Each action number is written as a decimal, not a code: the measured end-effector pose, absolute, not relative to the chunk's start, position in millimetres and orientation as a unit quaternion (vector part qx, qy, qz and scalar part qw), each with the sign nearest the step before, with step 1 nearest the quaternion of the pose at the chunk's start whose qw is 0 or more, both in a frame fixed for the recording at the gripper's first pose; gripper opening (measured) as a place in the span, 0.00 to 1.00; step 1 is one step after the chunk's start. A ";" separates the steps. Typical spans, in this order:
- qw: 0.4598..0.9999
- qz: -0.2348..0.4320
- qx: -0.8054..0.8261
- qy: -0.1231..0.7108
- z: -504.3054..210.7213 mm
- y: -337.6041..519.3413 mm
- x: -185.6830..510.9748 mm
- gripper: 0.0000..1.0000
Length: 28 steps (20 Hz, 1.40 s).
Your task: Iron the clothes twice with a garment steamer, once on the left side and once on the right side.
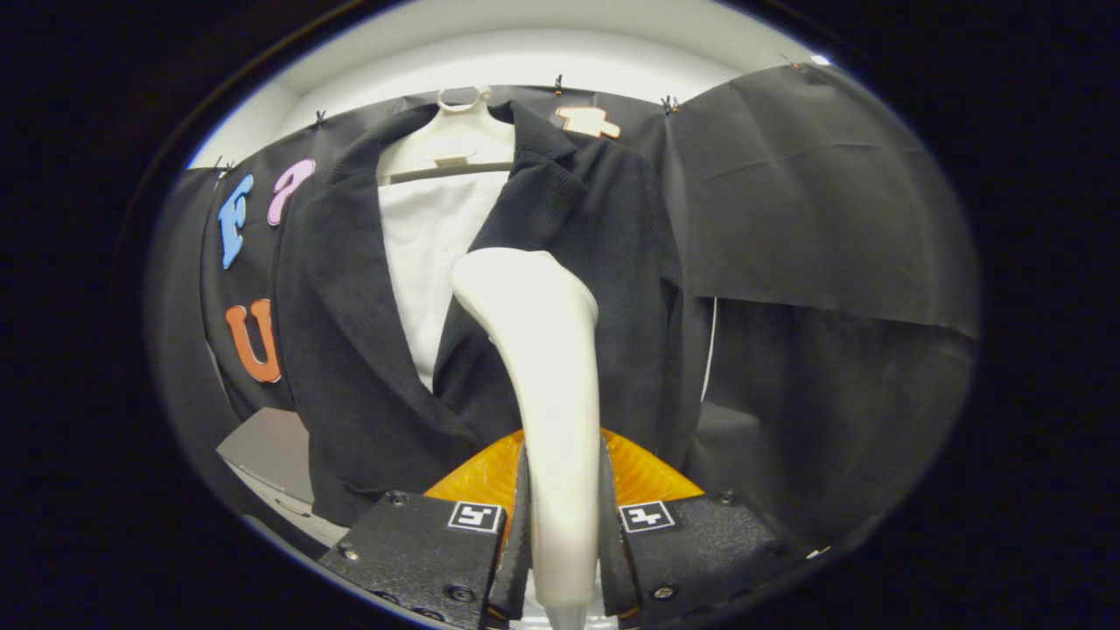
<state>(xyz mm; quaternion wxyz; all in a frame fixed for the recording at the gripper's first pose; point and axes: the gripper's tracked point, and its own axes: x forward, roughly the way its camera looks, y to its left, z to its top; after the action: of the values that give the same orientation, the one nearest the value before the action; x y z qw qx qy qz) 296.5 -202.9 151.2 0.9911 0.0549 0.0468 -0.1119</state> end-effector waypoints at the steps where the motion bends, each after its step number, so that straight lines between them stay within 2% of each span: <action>1: 0.991 -0.113 0.054 0.049 147.5 -202.3 296.5 0.36; 28: 0.981 -0.146 0.027 0.127 25.2 -202.3 297.2 0.36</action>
<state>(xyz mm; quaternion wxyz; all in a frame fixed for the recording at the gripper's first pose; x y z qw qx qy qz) 297.2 -202.3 25.2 0.9808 0.0273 0.1267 -0.1460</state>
